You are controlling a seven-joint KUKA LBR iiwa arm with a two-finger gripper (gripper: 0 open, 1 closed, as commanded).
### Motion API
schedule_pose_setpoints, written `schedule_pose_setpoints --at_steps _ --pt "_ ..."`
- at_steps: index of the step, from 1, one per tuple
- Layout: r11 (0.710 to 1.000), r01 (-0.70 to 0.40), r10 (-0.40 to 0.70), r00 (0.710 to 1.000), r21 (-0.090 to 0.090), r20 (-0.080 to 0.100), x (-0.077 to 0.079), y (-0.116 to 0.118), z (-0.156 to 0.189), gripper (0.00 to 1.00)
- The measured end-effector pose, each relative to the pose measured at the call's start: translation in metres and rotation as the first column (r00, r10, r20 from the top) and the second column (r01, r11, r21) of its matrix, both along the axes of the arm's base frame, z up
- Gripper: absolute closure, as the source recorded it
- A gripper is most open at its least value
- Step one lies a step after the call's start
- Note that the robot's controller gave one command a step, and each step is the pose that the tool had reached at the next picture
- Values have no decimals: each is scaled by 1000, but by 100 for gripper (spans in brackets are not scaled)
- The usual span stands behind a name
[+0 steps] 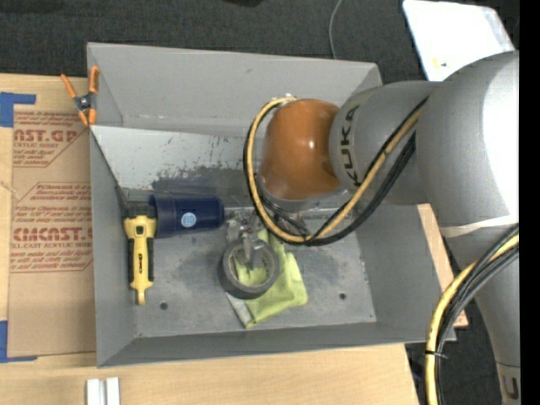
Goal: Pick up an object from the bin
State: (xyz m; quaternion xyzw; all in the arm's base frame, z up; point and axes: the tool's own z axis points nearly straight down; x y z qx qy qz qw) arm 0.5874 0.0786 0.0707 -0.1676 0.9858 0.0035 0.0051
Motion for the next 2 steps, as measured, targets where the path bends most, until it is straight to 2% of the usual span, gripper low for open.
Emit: schedule_pose_setpoints --at_steps 2 --pt "1000 14 -14 1000 -1 -10 -12 11 142 100"
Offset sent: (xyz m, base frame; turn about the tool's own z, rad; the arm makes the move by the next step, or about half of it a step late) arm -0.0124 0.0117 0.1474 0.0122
